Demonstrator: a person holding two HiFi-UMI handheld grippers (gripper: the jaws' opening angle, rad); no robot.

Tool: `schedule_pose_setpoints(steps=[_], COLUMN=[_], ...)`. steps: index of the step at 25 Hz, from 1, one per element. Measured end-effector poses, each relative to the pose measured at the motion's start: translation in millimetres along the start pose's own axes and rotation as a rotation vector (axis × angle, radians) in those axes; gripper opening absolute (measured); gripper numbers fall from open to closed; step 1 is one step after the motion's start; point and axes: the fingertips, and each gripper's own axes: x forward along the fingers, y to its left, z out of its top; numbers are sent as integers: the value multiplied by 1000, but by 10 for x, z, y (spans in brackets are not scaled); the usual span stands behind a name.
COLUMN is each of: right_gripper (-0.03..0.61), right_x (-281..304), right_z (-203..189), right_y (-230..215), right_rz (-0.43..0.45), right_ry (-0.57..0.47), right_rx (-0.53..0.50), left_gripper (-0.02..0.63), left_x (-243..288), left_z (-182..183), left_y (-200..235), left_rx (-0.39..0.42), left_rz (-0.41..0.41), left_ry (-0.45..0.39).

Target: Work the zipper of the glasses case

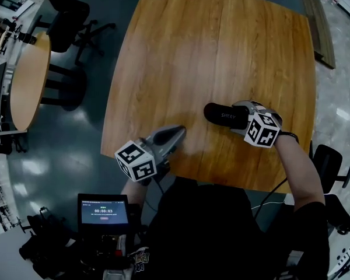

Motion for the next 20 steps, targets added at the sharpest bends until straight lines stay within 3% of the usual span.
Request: schedule_pose_setpoints(steps=[3,4,5,6,9,13,18,20], right_gripper=[334,334,334,334,334,334,334,336], right_x=[-469,-626,-770,-894,-1154,-1401,-1529,-1507], right_z=[381,534,680,808,1025,1140,1457,1492], right_y=[37,56,70,75,38,71,264,311], right_rz=[-68,-86,-103,-120,-168,-202,-225,-219], right_ry=[2,12,29,52,148,221,235,245], right_rx=[-306,-407,-504,-593,-803,-951,-1058,-1081], left_gripper=[3,49,128,165,228,262,310,311], left_x=[79,123,174,226,395,616,621,622], left_z=[185,236,270,286,297,328,224,170], left_y=[66,23,-61,-186,-623,-878,-1183,-1224], left_rx=[113,144,169,186,197,217,161,159], left_rz=[-57,-103,-163,-237,-451,-533,-644,-644], left_ry=[100,147,201,259,393,468,561,581])
